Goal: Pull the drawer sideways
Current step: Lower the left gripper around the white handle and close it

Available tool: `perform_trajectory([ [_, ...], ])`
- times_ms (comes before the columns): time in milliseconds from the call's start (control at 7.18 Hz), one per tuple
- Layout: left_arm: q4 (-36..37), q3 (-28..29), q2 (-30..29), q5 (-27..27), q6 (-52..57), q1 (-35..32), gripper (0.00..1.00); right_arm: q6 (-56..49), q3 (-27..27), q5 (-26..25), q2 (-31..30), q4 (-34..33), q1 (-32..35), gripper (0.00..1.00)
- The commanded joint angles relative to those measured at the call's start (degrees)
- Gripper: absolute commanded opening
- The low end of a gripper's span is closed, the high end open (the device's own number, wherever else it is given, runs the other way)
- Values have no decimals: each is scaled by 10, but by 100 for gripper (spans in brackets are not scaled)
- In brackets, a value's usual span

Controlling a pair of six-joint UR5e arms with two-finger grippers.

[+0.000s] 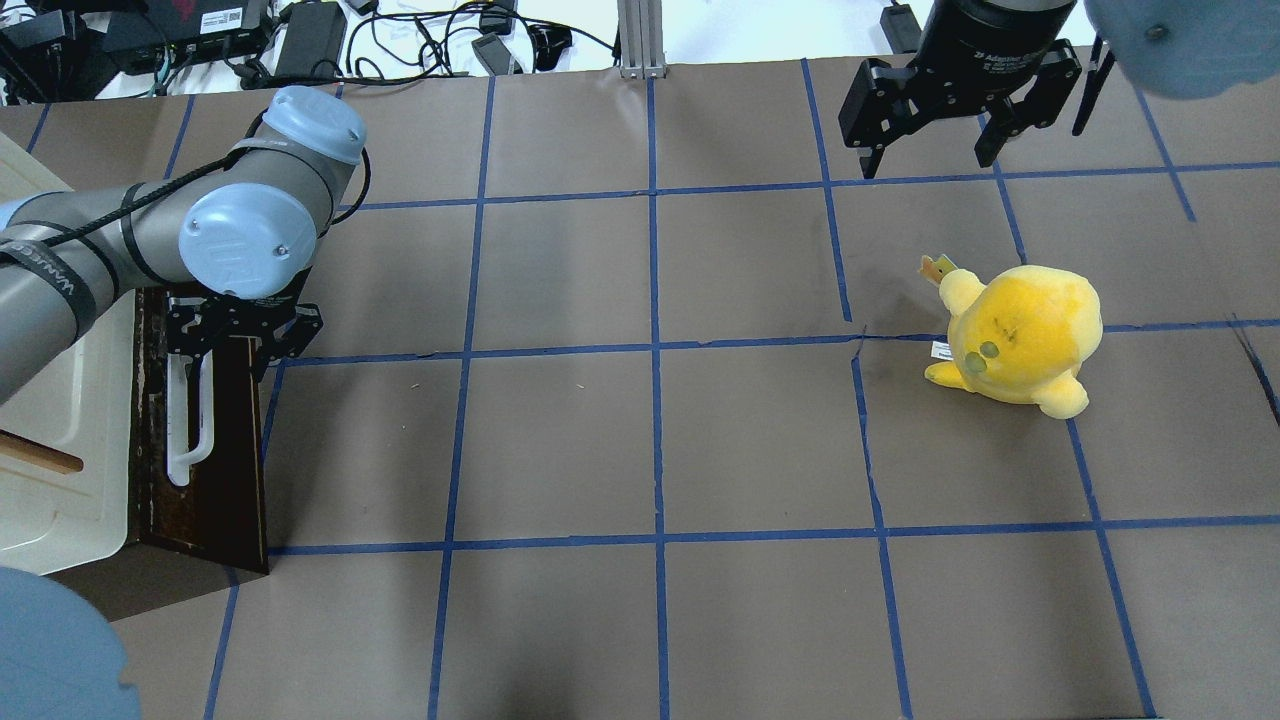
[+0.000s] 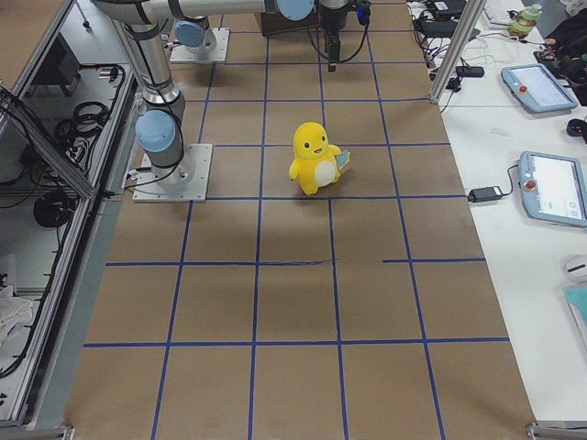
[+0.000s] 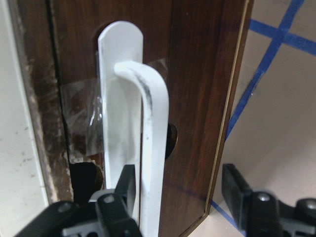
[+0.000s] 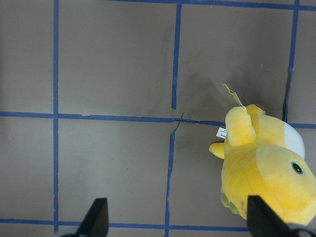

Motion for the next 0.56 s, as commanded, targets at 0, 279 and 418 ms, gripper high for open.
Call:
perform_trajectory([
  [0, -9, 0, 1, 5, 0, 1, 58, 0, 0, 0, 0, 0, 0, 100],
  [279, -9, 0, 1, 5, -1, 1, 53, 0, 0, 0, 0, 0, 0, 100],
  [418, -9, -1, 1, 5, -1, 1, 50, 0, 0, -1, 0, 0, 0, 100],
])
